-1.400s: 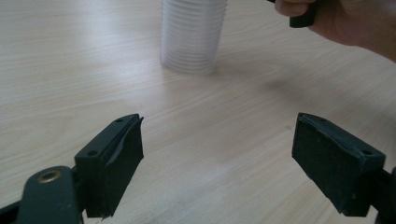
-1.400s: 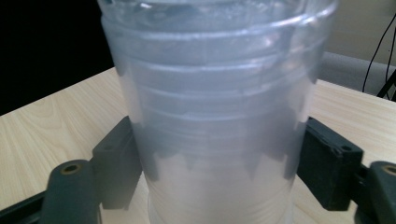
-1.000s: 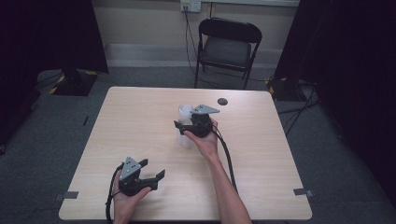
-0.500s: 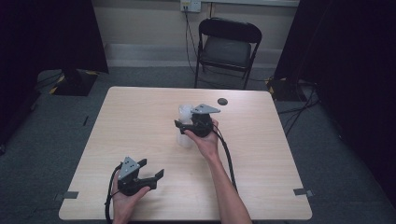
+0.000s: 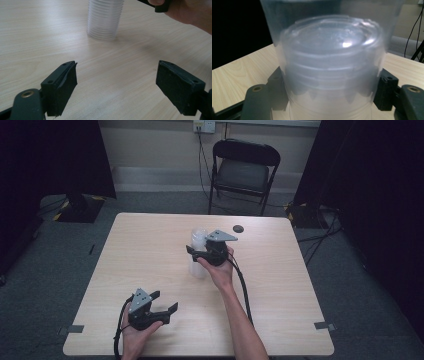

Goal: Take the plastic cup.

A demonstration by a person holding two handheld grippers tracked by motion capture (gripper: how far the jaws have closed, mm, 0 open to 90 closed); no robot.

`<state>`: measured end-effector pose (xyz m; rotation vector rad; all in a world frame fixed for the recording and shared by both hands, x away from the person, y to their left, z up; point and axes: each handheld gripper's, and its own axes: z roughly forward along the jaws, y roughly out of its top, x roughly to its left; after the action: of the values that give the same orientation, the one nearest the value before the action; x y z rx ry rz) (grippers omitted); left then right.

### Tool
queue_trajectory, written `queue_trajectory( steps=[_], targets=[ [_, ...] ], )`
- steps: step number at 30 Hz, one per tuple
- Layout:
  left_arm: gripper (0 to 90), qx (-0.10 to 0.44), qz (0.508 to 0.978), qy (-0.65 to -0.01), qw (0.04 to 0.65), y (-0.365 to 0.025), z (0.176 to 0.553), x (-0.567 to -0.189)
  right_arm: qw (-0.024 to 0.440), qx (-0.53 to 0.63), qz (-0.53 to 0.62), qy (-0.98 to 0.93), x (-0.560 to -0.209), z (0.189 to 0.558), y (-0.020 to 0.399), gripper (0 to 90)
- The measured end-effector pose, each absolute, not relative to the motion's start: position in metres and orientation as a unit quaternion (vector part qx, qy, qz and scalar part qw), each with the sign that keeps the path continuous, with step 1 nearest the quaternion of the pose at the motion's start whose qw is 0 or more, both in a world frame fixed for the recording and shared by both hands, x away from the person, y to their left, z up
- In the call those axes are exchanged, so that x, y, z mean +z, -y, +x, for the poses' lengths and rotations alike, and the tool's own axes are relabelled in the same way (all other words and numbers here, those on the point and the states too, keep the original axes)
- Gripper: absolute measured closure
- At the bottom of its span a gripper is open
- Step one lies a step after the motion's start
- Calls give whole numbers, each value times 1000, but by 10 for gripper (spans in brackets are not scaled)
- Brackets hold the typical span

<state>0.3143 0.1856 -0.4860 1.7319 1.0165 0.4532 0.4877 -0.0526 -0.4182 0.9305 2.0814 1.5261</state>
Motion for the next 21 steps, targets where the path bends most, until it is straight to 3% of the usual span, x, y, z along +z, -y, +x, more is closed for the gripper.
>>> queue_trajectory(
  steps=[21],
  targets=[
    [168, 180, 723, -425, 514, -187, 313, -485, 207, 561, 332, -729, -397, 484, 54, 312]
  ],
)
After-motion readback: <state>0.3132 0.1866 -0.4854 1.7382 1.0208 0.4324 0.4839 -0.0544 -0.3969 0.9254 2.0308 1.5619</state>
